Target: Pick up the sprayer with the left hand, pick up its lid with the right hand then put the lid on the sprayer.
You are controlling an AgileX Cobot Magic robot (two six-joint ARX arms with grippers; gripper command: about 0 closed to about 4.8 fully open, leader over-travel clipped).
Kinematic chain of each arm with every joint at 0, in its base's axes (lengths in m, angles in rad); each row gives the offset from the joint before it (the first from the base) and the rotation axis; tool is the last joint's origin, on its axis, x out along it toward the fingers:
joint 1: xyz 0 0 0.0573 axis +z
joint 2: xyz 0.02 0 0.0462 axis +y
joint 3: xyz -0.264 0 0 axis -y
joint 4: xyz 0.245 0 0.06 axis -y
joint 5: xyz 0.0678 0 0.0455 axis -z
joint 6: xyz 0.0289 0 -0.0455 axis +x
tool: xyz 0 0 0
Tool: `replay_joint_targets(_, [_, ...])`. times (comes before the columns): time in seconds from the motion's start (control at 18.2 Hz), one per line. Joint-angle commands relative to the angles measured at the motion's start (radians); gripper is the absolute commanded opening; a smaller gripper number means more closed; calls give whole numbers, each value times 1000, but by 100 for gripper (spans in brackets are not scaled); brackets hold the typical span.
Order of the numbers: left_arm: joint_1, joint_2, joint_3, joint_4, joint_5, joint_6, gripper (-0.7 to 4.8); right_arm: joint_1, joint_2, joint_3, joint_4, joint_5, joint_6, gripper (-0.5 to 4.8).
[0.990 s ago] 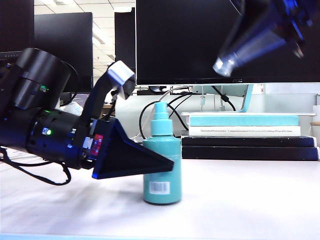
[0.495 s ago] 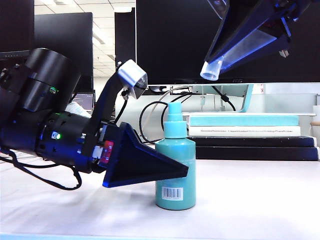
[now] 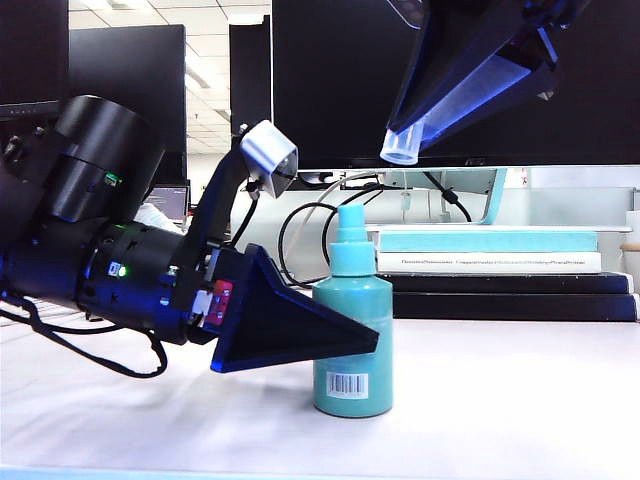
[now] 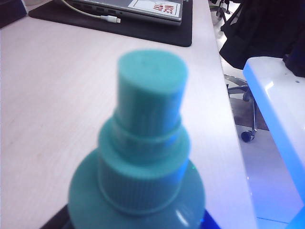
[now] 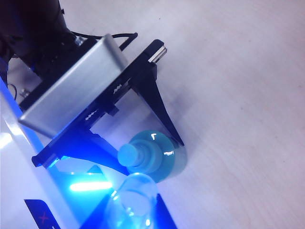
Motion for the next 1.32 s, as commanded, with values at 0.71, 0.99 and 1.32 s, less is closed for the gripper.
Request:
replay_joint_targets(0.71, [-9,9,2,-50,-16,-2,279,87,112,32,52,53,-26,84])
replay_joint_targets(0.99, [-9,9,2,-50,-14,-2,278,87,118,32,56,54,-26,84])
replay_joint_targets(1.32, [-9,9,2,-50,-14,-2,278,87,156,32,59,54,-38,84])
